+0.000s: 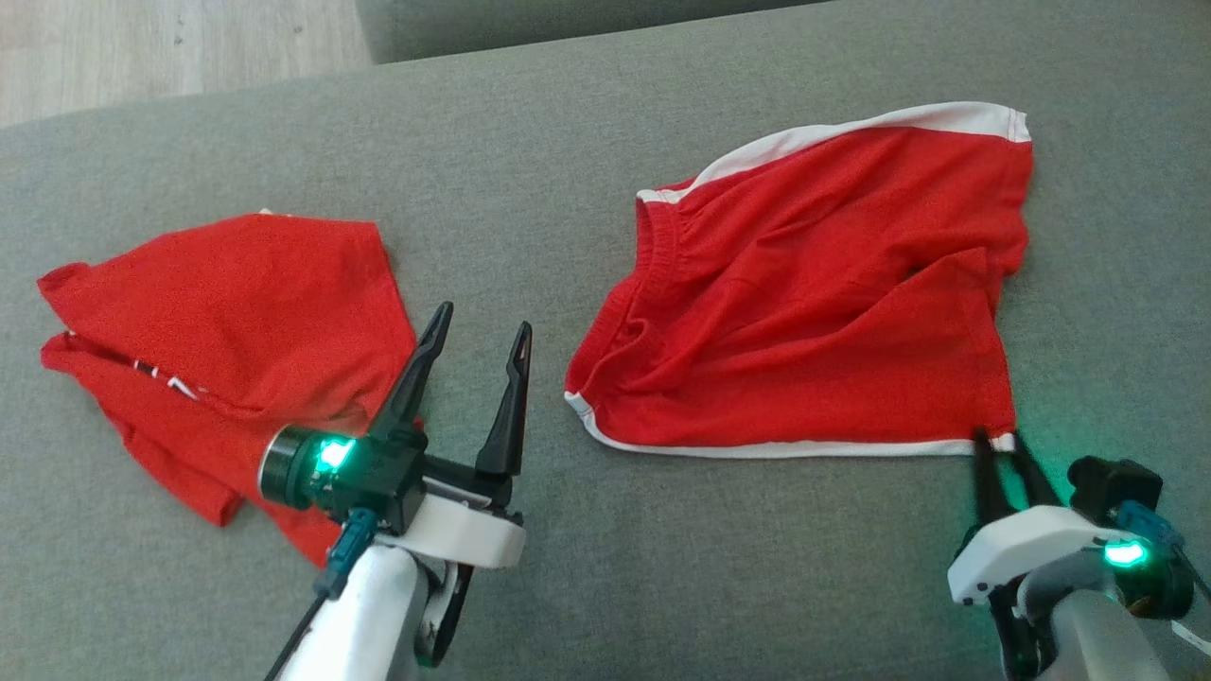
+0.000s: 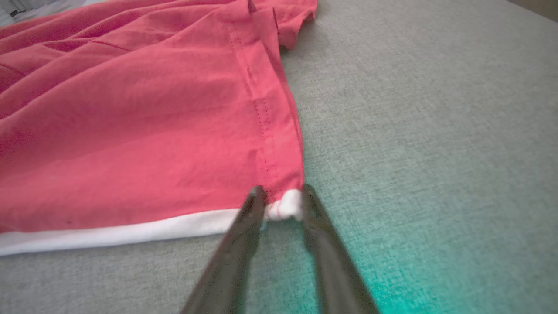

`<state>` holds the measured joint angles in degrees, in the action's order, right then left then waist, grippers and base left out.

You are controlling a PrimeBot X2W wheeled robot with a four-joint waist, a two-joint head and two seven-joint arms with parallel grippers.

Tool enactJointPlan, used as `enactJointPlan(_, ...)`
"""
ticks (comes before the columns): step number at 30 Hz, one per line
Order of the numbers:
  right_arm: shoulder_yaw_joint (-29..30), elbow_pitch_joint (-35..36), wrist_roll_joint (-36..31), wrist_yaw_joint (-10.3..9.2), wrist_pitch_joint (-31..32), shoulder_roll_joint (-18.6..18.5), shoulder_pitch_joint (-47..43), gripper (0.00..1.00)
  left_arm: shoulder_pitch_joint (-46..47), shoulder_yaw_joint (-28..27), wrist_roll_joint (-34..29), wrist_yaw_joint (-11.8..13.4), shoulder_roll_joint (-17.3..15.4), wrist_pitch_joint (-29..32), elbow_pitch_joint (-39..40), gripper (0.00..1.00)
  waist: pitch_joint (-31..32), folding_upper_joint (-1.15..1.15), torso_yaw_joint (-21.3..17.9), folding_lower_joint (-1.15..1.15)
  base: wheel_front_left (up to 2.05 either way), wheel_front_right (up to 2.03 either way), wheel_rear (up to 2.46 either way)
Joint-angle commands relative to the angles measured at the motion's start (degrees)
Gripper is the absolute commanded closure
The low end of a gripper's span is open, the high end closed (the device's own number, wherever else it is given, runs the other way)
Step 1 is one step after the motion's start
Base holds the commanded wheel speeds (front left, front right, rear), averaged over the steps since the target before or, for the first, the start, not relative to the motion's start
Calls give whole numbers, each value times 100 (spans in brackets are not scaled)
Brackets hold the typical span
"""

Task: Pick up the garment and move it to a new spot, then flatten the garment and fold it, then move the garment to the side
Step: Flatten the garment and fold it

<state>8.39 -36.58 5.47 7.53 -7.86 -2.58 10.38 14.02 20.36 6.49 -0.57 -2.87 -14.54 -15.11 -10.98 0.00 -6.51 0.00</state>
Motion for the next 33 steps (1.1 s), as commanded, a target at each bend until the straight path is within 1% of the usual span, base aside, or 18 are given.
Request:
enactJointPlan(1, -118, 23, -23, -4, 46, -30, 94, 100, 263, -170, -45, -5, 0, -46, 153, 0, 11, 0, 6, 0, 0, 0, 0)
enactJointPlan(6, 107, 52, -47, -4, 1, -30, 131, 100, 228, -191, -59, -11, 0, -46, 126, 0, 74, 0, -4, 0, 0, 0, 0)
enactJointPlan(8, 206, 90, -80, -4, -8, -30, 136, 100, 209, -176, -87, -58, -8, -46, 84, 0, 111, 0, -26, 0, 0, 0, 0)
enactJointPlan(14, 373, 227, -171, -4, 36, -30, 107, 100, 231, 185, -185, -458, -185, -46, -303, 0, 164, 0, -113, 0, 0, 0, 0)
enactJointPlan(19, 432, 311, -144, -4, 59, -30, 110, 100, 405, 759, -140, -652, -340, -39, -729, 0, 131, 0, -174, 0, 0, 0, 0)
enactJointPlan(27, 377, 330, -67, -4, 49, -30, 130, 100, 1036, 1936, 210, -690, -679, 295, -1258, 0, -1, 0, -232, 0, 0, 0, 0)
enactJointPlan(29, 360, 321, -53, -4, 44, -30, 146, 100, 1180, 2111, 318, -690, -751, 340, -1369, 0, -30, 0, -253, 0, 0, 0, 0)
enactJointPlan(33, 345, 308, -39, -4, 31, -30, 170, 100, 1358, 2251, 431, -691, -821, 358, -1519, 0, -65, 0, -285, 0, 0, 0, 0)
